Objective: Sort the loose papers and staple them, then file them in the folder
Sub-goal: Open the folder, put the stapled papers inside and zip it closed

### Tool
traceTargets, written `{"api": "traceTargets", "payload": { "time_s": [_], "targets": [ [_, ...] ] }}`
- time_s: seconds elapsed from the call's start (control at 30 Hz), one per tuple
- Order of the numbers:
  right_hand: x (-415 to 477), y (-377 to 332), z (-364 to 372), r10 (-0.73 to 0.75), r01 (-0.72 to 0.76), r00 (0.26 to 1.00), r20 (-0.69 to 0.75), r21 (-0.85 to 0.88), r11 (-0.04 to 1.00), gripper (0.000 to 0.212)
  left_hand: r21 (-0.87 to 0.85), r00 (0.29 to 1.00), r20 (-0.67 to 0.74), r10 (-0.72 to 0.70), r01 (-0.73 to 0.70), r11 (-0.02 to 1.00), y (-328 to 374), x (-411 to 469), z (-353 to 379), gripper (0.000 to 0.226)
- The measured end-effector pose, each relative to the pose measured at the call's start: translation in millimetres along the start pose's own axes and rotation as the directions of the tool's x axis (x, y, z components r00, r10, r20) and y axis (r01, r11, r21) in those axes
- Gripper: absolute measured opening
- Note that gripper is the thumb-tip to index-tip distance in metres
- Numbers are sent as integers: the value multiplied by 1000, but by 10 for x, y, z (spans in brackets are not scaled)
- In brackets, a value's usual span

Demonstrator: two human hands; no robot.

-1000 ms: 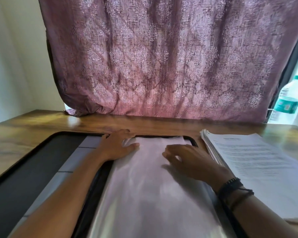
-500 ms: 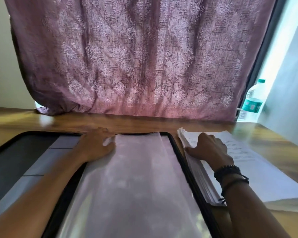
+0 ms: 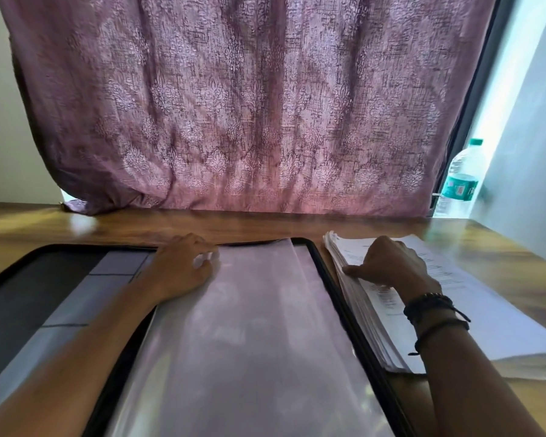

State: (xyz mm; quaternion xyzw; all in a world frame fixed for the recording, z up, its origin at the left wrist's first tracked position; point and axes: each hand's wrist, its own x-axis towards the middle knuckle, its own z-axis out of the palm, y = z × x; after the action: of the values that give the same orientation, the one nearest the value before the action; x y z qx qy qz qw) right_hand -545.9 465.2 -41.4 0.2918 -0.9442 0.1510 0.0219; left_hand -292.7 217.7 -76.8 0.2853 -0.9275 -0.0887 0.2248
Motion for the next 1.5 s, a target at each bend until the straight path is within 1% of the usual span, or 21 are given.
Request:
{"api": "traceTargets", "payload": {
  "time_s": [0.13,0.3,0.47,0.6,0.73,0.8,0.9,0.93,1.0,1.03,1.07,1.1,1.13,1.17,1.2,1.23,1.27,1.3,1.37,1.43,1.5],
  "targets": [
    [6,-28,22,-14,14,1000,10,-13,1000,45,-13,1000,12,10,-10,1000,-15,9,4,47],
    [43,-35,62,-73,73,997,-7,-13,997,31,26,999,-21,44,-44,999,-67,44,29,41],
    [85,19,99,-90,91,996,-22,19,996,46,24,998,-32,59,-58,998,-37,45,43,48],
    [90,44,86,-93,93,996,-14,36,995,47,-9,999,-24,36,-36,999,6,21,11,59],
    [52,-2,56,-69,70,997,-32,34,997,24,15,999,-13,31,-31,999,32,1,-5,50],
    [24,-13,57,-58,60,997,-52,51,997,19,10,999,-21,32,-32,999,31,5,2,50],
    [19,-16,68,-65,72,996,-63,117,991,18,-38,997,-43,69,-71,997,40,2,-2,54],
    [17,-18,50,-60,74,994,-96,145,987,21,-78,994,-66,89,-94,992,68,0,-7,50],
    [11,-42,-25,-43,100,974,-220,252,963,29,-212,991,-105,82,-102,972,160,-32,8,31],
    [-7,-77,-80,-41,142,959,-280,351,926,31,-292,991,-119,59,-92,952,224,-44,10,26],
    [-45,-125,-131,-39,195,949,-313,484,853,32,-378,992,-124,38,-83,922,298,-49,12,25],
    [-94,-197,-174,-32,237,948,-317,635,735,29,-473,994,-109,9,-59,879,380,-43,5,27],
    [-161,-285,-201,-28,247,958,-284,775,582,23,-572,998,-63,-23,-17,820,480,-48,-11,36],
    [-219,-382,-204,-47,235,970,-238,869,436,18,-687,999,5,-36,29,726,604,-62,-40,54],
    [-274,-481,-186,-88,219,976,-201,919,327,15,-792,995,102,-22,95,603,720,-72,-65,77],
    [-306,-572,-136,-141,206,975,-173,942,264,12,-860,977,215,3,188,475,834,-78,-80,96],
    [-347,-663,-88,-206,194,967,-150,958,213,10,-894,954,297,50,259,365,943,-102,-100,104],
    [-374,-733,-27,-280,176,952,-123,970,170,11,-907,934,341,107,296,299,1028,-125,-104,102],
    [-439,-839,82,-430,135,900,-72,984,117,18,-906,925,349,148,293,305,1132,-192,-78,79],
    [-456,-881,165,-502,152,862,-64,979,137,20,-898,949,312,56,275,343,1116,-219,-25,49],
    [-417,-867,191,-448,195,889,-98,965,177,18,-896,956,289,-54,290,335,1037,-197,-22,31]
  ]
}}
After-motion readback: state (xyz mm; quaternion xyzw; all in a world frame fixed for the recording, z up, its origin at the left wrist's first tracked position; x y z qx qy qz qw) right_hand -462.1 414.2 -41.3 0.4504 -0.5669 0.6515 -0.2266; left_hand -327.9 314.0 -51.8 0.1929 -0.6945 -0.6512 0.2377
